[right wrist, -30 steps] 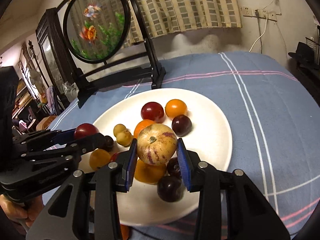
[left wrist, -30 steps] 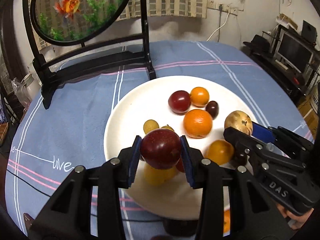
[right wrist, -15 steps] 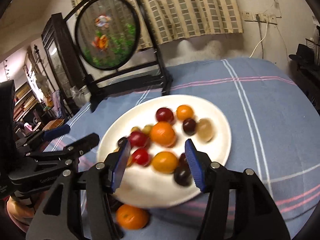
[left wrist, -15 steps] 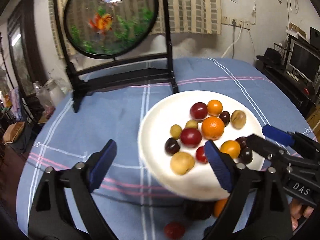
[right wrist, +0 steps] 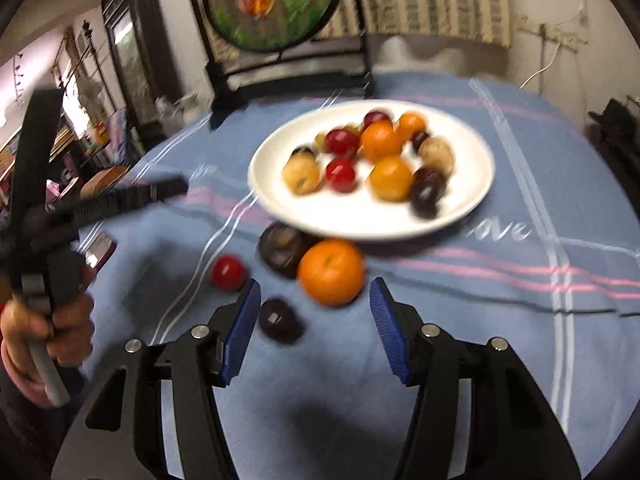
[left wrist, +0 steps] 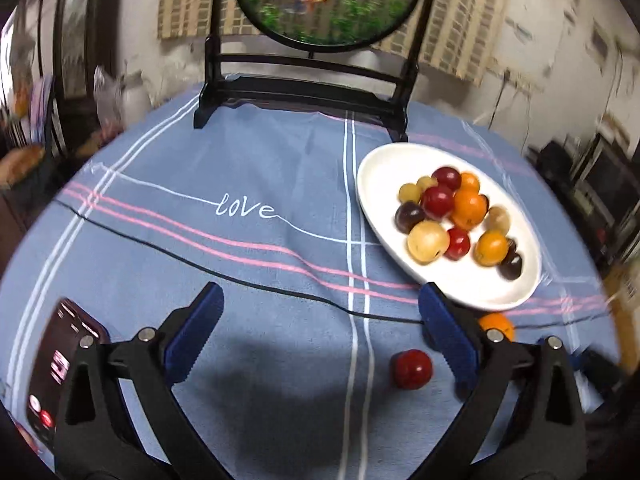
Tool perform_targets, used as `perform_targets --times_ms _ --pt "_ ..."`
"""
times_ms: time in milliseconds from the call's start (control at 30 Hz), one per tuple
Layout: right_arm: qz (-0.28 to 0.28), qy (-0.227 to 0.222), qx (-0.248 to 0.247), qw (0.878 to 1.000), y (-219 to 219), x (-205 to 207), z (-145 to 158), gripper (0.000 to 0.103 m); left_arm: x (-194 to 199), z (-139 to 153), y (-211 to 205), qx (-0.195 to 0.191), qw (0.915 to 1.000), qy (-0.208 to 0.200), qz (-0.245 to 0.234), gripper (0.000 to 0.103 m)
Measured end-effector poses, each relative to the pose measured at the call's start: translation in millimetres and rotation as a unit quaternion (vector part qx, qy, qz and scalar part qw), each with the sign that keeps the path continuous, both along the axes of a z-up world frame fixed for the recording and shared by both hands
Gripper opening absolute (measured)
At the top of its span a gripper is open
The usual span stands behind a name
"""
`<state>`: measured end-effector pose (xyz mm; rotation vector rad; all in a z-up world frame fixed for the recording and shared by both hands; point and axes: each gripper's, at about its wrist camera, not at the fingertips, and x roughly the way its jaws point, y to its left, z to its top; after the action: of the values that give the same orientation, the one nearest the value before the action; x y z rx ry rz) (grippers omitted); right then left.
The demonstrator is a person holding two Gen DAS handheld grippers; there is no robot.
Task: Organize fruits
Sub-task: 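Grasp a red tomato with the left tool while the right tool grasps a dark plum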
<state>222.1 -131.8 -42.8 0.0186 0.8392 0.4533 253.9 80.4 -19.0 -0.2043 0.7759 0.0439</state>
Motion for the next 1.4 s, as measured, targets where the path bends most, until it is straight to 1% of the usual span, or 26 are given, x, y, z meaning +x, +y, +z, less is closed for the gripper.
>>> perform_targets --times_ms 33,67,133,200,400,467,500,567,600,667,733,767,800,833,867,900,933,1000,1067,1133,1267,1300,1367,1400 --pt "0.004 0.002 -0.006 1.000 3.4 -1.3 -1.7 0.057 -0.8 0.5 0.3 0.000 1.0000 -0.001 0.001 0.100" --pt "0.011 0.006 -0.014 1.000 7.8 -1.6 -4.5 0.056 -1.5 0.4 -1.2 0.008 1.0000 -0.002 0.003 0.100" --pt "0.025 0.017 -0.020 0.999 14.4 -1.4 -10.0 0.050 -4.1 0.9 -6.1 0.031 0.9995 -0.005 0.005 0.100" --pt "0.035 0.029 -0.021 0.999 18.2 -1.4 -14.9 0.045 -4.8 1.7 -7.8 0.042 0.9991 -0.006 0.006 0.100" --pt "0.043 0.043 -0.034 0.998 30.5 5.0 -23.4 0.037 -5.6 1.9 -6.0 0.035 0.9994 -0.003 0.000 0.100" --pt "0.045 0.041 -0.050 0.997 35.7 7.2 -26.9 0.034 -5.4 3.0 -6.7 0.035 0.9994 -0.004 -0.001 0.100" --pt "0.048 0.036 -0.056 0.997 37.8 5.8 -27.6 0.029 -5.4 3.3 -7.1 0.035 0.9994 -0.004 -0.001 0.100" --pt "0.054 0.031 -0.069 0.996 41.6 1.5 -26.2 0.029 -4.8 2.3 -6.9 0.035 0.9994 -0.002 -0.002 0.100" --pt "0.057 0.030 -0.066 0.996 40.4 -0.9 -25.2 0.029 -3.5 1.0 -6.6 0.035 0.9994 0.001 -0.002 0.100" --pt "0.063 0.036 -0.030 0.997 32.6 -2.7 -19.2 0.029 -0.9 -3.6 -7.9 0.031 0.9994 0.015 -0.011 0.100" --pt "0.051 0.030 0.011 0.998 18.5 -2.8 -6.8 0.029 -1.8 -8.7 -13.5 0.029 0.9984 0.024 -0.041 0.100" --pt "0.041 0.021 0.017 0.999 13.0 -2.9 -1.6 0.029 -4.2 -11.1 -19.3 0.035 0.9971 0.026 -0.063 0.100" --pt "0.030 0.012 0.018 0.999 7.5 -3.2 2.6 0.029 -6.0 -12.5 -23.3 0.041 0.9961 0.026 -0.074 0.099" --pt "0.019 0.007 0.022 1.000 1.9 -2.7 6.1 0.029 -9.9 -14.6 -31.9 0.054 0.9939 0.023 -0.093 0.098" --pt "0.014 0.008 0.030 0.999 -2.2 -2.0 7.7 0.029 -12.6 -15.5 -37.9 0.063 0.9922 0.019 -0.105 0.093" --pt "0.009 0.012 0.041 0.999 -7.2 -0.7 8.8 0.029 -15.3 -17.0 -44.3 0.070 0.9902 0.015 -0.120 0.080" --pt "0.006 0.015 0.045 0.999 -9.6 0.1 9.0 0.029 -17.8 -20.5 -52.7 0.073 0.9865 0.018 -0.145 0.075" --pt "0.000 0.019 0.045 0.999 -11.9 1.6 7.9 0.029 -19.0 -28.0 -63.0 0.071 0.9815 0.030 -0.175 0.062" --pt "-0.001 0.023 0.045 0.999 -11.9 2.3 6.8 0.029 -20.1 -33.3 -71.5 0.081 0.9778 0.037 -0.190 0.058" --pt "0.001 0.021 0.045 0.999 -12.1 1.5 7.1 0.029 -20.4 -36.5 -76.7 0.087 0.9753 0.037 -0.200 0.056" --pt "0.002 0.020 0.046 0.999 -12.2 0.4 7.3 0.029 -16.6 -43.0 -79.0 0.091 0.9750 0.040 -0.198 0.053" --pt "0.002 0.020 0.045 0.999 -12.0 0.5 7.3 0.029 -14.0 -46.4 -78.2 0.089 0.9749 0.048 -0.198 0.047" --pt "0.002 0.020 0.046 0.999 -12.3 0.7 7.7 0.029 -10.2 -51.9 -77.8 0.081 0.9747 0.060 -0.199 0.040" --pt "0.001 0.020 0.046 0.999 -12.0 1.1 7.4 0.029 -10.1 -53.8 -77.4 0.080 0.9748 0.063 -0.199 0.039"
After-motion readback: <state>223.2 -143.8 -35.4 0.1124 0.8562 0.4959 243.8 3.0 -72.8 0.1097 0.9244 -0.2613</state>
